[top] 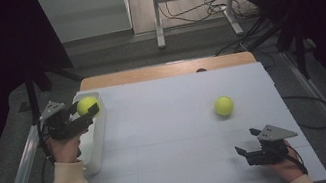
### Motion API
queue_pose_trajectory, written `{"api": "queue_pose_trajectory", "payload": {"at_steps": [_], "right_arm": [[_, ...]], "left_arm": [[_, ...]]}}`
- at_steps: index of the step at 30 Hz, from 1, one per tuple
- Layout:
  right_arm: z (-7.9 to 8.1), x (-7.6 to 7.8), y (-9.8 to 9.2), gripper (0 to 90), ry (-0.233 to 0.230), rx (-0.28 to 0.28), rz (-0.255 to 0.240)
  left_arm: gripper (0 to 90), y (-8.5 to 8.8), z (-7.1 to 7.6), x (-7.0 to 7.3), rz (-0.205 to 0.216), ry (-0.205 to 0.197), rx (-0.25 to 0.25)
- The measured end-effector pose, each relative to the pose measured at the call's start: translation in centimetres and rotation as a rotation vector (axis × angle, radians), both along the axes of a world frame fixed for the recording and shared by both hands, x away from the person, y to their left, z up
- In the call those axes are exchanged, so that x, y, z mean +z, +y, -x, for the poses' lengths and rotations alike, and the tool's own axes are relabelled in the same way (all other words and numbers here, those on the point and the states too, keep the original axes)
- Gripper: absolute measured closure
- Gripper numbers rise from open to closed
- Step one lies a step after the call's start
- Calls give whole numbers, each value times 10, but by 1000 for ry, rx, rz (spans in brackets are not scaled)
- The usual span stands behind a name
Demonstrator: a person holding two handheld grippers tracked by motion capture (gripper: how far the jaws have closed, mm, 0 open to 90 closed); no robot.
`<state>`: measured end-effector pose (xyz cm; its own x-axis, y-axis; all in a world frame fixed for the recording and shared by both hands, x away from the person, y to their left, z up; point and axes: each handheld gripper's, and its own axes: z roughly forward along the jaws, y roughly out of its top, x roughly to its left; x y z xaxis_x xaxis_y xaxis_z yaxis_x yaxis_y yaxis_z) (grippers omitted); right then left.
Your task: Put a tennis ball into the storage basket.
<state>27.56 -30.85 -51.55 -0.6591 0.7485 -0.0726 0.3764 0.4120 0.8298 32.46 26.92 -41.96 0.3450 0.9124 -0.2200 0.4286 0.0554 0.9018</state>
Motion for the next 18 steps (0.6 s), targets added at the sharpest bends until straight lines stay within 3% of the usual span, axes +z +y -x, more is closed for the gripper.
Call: {"api": "queue_pose_trajectory", "payload": {"at_steps": [18], "right_arm": [[0,0,0,155,8,-5,6]], "left_arm": [[268,18,0,-5,2,18,59]]}}
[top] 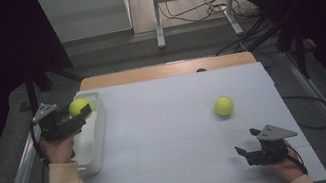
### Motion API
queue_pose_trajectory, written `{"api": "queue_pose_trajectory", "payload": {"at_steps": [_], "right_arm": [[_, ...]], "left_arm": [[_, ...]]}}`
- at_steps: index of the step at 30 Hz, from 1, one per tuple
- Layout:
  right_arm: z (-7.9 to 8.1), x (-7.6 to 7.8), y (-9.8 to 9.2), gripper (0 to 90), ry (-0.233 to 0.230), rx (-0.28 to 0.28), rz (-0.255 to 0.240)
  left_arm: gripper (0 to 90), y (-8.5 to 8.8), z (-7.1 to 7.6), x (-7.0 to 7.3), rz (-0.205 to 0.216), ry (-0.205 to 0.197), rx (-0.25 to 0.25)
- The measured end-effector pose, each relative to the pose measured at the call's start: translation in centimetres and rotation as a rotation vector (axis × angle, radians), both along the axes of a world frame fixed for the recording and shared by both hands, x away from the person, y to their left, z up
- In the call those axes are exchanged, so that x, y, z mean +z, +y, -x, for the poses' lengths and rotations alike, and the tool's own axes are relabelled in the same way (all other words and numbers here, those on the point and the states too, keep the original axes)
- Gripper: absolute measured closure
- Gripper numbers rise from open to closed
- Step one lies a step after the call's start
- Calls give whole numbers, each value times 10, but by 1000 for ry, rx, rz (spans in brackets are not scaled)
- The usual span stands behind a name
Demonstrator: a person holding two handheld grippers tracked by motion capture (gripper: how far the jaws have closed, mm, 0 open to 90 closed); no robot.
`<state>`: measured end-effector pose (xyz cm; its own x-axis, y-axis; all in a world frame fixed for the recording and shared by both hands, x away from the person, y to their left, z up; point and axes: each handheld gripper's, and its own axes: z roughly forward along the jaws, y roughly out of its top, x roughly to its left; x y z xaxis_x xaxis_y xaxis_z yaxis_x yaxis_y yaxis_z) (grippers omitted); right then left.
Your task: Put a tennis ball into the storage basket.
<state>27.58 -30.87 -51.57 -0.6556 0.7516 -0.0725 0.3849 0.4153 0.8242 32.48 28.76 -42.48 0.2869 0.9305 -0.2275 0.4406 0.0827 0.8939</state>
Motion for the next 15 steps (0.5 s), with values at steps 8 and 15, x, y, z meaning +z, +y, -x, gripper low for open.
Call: {"api": "queue_pose_trajectory", "payload": {"at_steps": [8,15], "right_arm": [[0,0,0,155,0,-5,0],[0,0,0,155,0,-11,-9]], "left_arm": [[268,5,1,-1,-4,0,17],[268,4,-5,0,-15,11,18]]}}
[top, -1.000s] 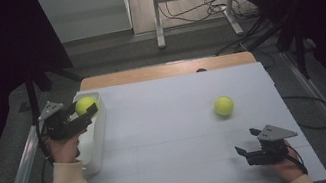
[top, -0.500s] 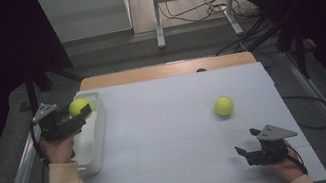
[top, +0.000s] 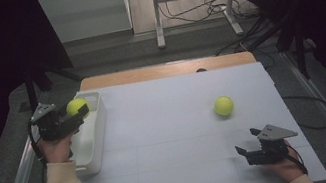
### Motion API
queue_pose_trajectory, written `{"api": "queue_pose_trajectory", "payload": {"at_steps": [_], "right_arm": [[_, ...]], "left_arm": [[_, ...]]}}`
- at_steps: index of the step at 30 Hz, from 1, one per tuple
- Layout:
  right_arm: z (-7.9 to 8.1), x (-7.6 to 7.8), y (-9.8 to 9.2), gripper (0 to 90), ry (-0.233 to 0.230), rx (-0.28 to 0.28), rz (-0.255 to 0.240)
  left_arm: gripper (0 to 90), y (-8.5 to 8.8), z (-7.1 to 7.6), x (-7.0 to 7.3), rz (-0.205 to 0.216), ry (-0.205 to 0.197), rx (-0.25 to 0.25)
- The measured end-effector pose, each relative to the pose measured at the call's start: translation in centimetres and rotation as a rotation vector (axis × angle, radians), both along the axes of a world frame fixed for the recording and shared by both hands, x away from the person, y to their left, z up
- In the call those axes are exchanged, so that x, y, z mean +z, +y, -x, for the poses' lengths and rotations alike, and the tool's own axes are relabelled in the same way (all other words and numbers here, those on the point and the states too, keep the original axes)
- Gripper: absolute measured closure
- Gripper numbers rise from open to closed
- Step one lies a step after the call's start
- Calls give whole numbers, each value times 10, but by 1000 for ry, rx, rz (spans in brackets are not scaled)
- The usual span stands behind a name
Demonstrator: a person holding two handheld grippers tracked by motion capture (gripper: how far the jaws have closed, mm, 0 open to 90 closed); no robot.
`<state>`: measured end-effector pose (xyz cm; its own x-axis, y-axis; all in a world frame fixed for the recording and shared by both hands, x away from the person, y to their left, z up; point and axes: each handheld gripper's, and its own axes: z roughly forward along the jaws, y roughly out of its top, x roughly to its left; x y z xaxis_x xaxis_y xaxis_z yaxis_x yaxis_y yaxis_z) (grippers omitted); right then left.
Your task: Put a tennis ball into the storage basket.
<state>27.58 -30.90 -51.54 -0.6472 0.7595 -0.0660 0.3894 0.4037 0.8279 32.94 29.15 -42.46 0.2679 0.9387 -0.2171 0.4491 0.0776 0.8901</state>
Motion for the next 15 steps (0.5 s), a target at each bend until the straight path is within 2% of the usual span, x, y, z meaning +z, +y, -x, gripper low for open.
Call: {"api": "queue_pose_trajectory", "payload": {"at_steps": [5,15], "right_arm": [[0,1,1,156,-5,2,-1],[1,1,0,155,-6,8,-5]], "left_arm": [[268,-1,-10,4,-30,27,2],[268,6,-32,2,-42,93,9]]}}
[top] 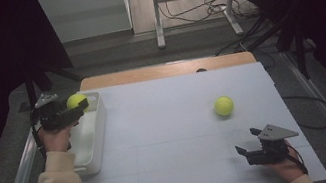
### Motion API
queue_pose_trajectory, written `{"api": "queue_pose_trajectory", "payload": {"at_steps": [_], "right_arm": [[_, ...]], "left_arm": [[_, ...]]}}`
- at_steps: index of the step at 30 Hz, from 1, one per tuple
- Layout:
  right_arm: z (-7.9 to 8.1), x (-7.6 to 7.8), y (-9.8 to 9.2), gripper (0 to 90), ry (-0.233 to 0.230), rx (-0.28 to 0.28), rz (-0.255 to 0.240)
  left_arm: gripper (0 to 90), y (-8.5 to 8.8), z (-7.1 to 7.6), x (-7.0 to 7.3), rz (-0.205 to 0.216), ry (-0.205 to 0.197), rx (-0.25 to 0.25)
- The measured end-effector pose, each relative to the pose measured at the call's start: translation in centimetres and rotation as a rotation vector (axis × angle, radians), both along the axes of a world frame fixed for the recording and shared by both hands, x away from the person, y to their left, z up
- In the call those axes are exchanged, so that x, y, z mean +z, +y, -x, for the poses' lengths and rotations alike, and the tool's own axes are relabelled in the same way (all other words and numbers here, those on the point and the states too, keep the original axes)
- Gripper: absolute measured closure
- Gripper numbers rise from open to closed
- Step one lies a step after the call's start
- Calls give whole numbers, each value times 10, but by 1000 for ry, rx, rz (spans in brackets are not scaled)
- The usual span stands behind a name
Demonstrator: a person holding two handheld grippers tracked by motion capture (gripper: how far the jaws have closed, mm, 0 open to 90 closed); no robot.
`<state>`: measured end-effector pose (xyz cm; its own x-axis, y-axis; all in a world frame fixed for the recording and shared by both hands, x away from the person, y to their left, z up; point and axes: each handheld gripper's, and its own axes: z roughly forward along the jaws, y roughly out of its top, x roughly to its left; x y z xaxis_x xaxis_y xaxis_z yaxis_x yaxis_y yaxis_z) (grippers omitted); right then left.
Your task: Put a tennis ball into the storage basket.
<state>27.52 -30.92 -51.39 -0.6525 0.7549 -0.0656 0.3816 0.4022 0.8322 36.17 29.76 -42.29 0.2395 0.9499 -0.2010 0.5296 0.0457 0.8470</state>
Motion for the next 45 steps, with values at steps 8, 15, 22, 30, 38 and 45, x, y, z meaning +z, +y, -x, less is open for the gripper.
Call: {"api": "queue_pose_trajectory", "payload": {"at_steps": [8,15,22,30,38,45], "right_arm": [[-1,-1,0,155,3,-5,3],[-1,-1,0,155,4,-3,0],[-1,-1,0,155,6,-4,2],[-1,-2,0,155,13,-6,0],[-1,-2,-1,156,14,-11,-1],[-1,-2,0,156,16,-9,-1]], "left_arm": [[268,-1,-16,-3,-38,51,-7],[268,-4,-30,-7,-73,98,-11],[267,-1,-40,-12,-84,136,-3],[266,-3,-48,-18,-114,183,-10],[264,-2,-49,-20,-112,198,-7],[178,-2,-48,-19,-132,191,8]]}}
